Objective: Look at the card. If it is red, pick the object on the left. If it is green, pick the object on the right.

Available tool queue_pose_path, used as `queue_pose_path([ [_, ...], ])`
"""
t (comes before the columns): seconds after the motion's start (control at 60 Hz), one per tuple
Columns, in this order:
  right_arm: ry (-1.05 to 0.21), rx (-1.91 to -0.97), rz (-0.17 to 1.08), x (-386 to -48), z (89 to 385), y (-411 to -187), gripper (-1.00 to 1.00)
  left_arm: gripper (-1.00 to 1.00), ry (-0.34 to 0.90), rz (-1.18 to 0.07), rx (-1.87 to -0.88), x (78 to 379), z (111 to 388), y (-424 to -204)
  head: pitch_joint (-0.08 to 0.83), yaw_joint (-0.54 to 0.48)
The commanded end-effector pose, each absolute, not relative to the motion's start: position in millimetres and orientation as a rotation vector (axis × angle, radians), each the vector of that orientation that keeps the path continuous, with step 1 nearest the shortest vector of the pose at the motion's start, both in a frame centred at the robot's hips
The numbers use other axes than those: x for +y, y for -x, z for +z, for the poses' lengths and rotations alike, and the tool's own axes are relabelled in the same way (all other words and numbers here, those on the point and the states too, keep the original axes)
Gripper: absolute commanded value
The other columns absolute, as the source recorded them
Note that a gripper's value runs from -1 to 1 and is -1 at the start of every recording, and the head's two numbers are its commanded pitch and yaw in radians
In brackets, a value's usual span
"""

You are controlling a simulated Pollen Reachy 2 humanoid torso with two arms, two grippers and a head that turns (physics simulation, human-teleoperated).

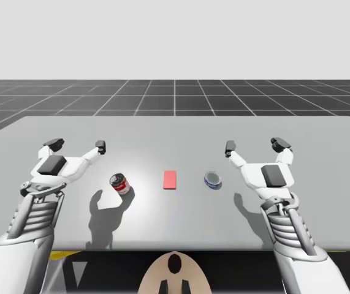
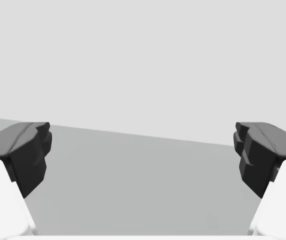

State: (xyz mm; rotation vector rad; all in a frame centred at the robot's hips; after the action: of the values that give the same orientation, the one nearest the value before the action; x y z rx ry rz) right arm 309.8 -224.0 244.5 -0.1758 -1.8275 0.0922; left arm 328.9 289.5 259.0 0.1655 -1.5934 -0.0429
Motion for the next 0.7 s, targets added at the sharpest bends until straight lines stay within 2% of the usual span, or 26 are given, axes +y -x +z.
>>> queue_pose_path([
  [0.017,0.168,-1.821,0.088,-221.8,243.2,-310.2,-1.0,-1.0,-0.169,-0.05,-1.589,288.8,257.9,-329.6,0.412,0.0],
  [0.233,0.166,-1.813,0.09,-220.8,243.1,-309.8,-1.0,-1.0,-0.166,-0.056,-1.589,288.0,258.0,-329.5,0.587,0.02],
  [0.367,0.163,-1.813,0.089,-220.8,243.9,-309.0,-1.0,-1.0,-0.167,-0.058,-1.586,287.4,257.2,-329.7,0.658,0.04],
  [0.7,0.161,-1.809,0.092,-219.3,243.9,-307.7,-1.0,-1.0,-0.166,-0.058,-1.583,287.2,256.8,-329.5,0.679,0.07],
])
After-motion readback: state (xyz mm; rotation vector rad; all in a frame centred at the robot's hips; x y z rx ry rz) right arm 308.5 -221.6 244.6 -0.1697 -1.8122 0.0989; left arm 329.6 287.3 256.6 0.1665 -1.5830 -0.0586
